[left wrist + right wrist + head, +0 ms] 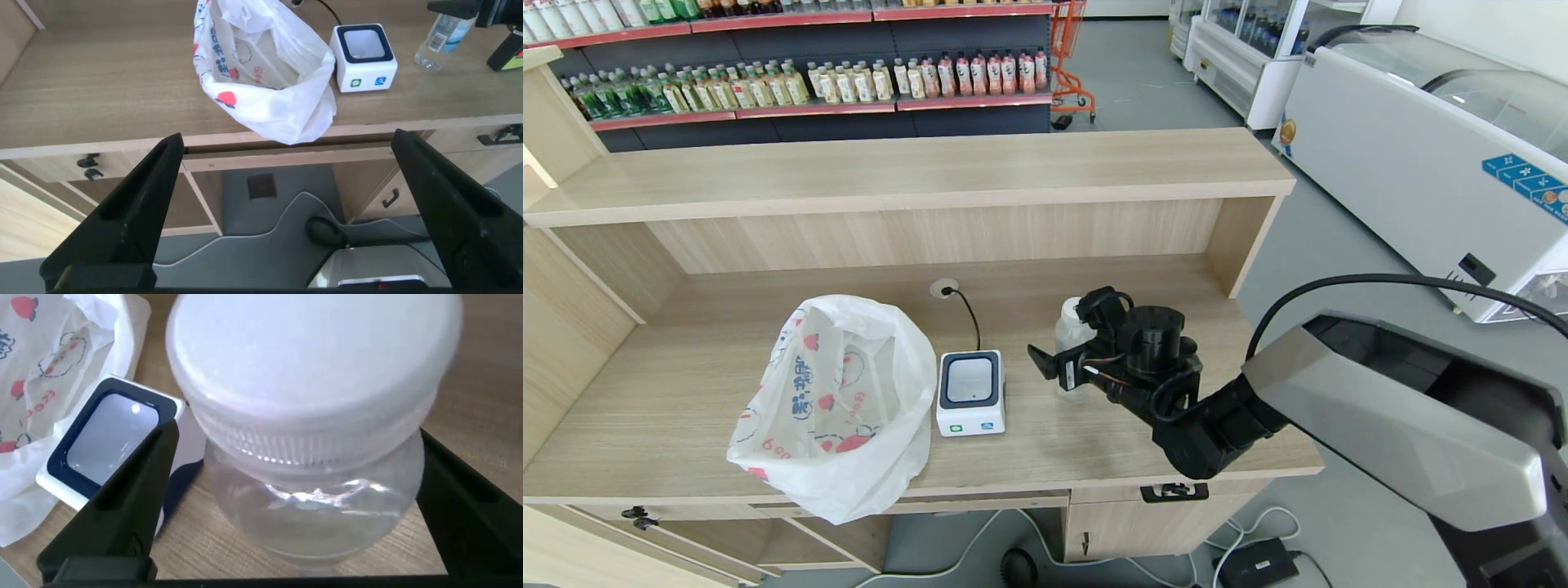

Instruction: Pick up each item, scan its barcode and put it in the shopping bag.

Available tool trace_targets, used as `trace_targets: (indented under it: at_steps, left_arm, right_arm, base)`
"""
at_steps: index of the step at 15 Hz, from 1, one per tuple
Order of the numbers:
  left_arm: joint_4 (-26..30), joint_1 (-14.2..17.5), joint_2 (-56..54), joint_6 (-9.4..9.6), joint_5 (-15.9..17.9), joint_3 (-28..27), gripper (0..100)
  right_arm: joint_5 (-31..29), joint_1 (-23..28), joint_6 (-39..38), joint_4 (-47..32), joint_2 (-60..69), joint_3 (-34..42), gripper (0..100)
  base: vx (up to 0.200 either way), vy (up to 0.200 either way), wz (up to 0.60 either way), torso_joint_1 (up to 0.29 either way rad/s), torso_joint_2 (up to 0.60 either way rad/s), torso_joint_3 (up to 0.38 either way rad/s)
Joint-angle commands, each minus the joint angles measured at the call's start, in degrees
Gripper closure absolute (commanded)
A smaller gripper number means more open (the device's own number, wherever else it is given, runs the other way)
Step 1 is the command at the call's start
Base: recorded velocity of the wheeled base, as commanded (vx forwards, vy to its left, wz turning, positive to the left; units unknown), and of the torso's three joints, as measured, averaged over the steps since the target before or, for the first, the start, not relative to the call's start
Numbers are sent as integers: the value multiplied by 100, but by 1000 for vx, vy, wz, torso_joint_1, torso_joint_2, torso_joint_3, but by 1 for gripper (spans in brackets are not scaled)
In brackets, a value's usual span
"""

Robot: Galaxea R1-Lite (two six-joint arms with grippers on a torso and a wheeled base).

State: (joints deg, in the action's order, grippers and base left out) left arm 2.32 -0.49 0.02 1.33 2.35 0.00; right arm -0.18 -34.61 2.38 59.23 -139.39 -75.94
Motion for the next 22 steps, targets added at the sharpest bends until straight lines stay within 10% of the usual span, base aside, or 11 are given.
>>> trace_targets:
  at_steps: [1, 3, 4, 16, 22]
  left_arm:
    - [-3, -4, -2, -1, 2, 0, 0]
    - [-3, -4, -2, -1, 2, 0, 0]
    - [6, -4, -2, -1, 2, 0, 0]
    - [-3, -4, -2, -1, 2, 0, 0]
    - [-3, -4, -2, -1, 2, 0, 0]
  right_arm:
    - [1, -2, 8, -79, -89, -194, 0]
    - [27, 24, 17, -175, -220, -466, 0]
    - [53, 33, 61, -175, -273, -519, 100]
    - [89, 174, 0, -105, 289, 246, 100]
    - [660, 868, -1407, -1089, 1854, 422, 100]
  base:
    - [0, 0, 0, 0, 0, 0]
    - [0, 0, 0, 0, 0, 0]
    - [0, 0, 0, 0, 0, 0]
    - [0, 0, 0, 0, 0, 0]
    - [0, 0, 0, 0, 0, 0]
